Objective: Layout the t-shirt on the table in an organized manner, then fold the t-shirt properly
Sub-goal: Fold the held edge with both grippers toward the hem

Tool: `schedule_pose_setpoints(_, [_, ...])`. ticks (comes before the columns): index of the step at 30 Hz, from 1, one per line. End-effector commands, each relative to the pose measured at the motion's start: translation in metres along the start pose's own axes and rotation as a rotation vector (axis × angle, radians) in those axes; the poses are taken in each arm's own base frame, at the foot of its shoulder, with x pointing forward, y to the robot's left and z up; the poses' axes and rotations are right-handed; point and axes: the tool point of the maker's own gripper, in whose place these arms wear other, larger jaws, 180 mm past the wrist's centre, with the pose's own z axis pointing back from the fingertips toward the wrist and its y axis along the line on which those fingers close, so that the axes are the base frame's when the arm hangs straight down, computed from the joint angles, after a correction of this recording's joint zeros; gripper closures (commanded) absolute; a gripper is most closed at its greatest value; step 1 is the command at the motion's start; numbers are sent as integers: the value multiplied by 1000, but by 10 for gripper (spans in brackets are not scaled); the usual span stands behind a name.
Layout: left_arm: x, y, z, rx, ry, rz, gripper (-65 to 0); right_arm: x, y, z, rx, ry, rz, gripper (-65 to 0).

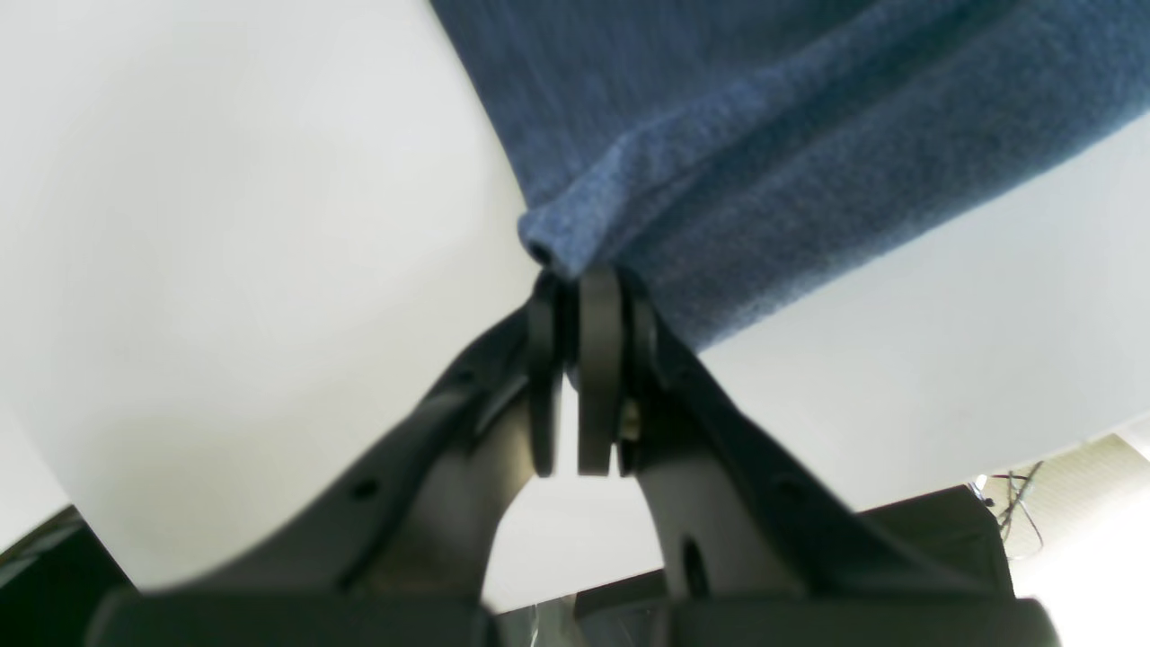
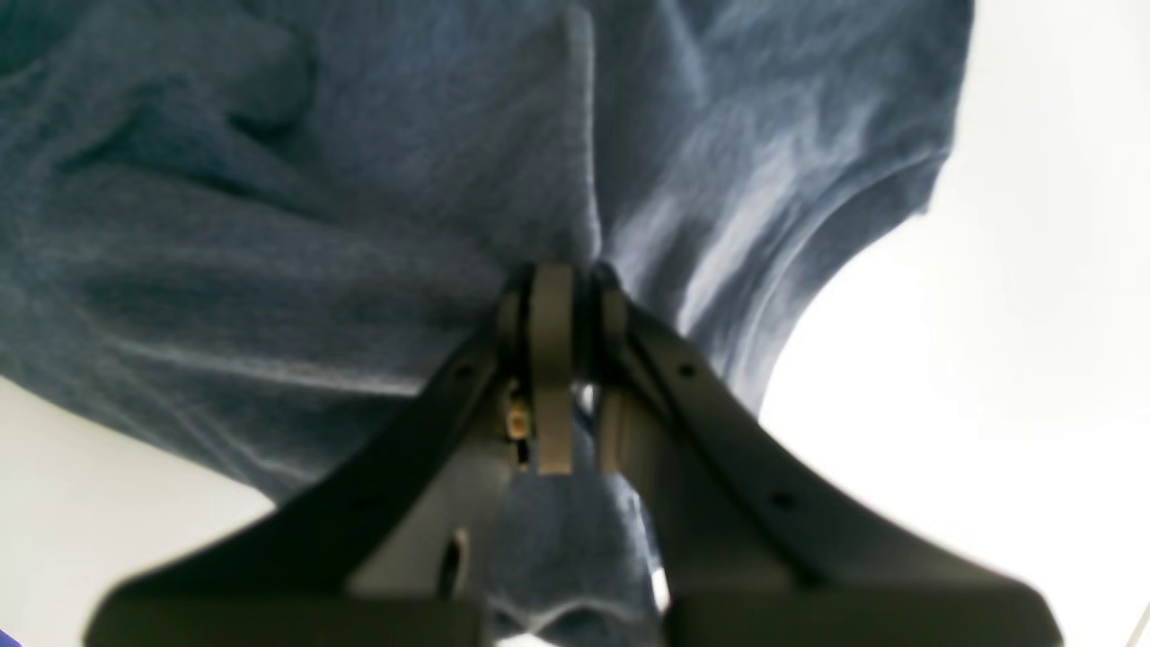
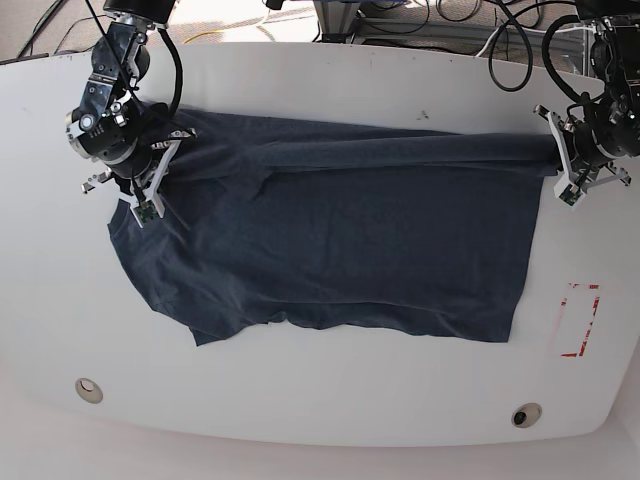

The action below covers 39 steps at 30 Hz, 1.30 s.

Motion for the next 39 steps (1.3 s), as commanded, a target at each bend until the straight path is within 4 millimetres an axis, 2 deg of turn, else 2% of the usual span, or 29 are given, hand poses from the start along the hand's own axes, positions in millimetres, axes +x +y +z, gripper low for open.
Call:
schedule_pose_setpoints(1, [12, 16, 7, 46, -16, -19, -3, 19, -13, 5, -37, -42, 13, -27])
schedule_pose_setpoints(9, [38, 34, 13, 90, -58, -21, -3, 30, -20, -2, -35, -51, -2, -27])
schedule_pose_setpoints(13, [47, 33, 7, 75, -66, -31, -3, 33, -22, -6, -30, -52, -9, -27])
schedule_pose_setpoints(19, [60, 41, 3, 74, -89, -9, -3, 32, -22, -10, -22, -44, -16, -27])
schedule_pose_setpoints(27, [69, 50, -14, 37, -99, 62, -4, 32, -22, -10, -22, -46, -16, -27])
schedule_pose_setpoints(30, [81, 52, -19, 25, -107, 57, -4, 32, -22, -10, -21, -45, -17, -27])
schedule_pose_setpoints(39, [98, 45, -37, -32, -86, 30, -6, 30, -21, -10, -19, -40, -17, -27])
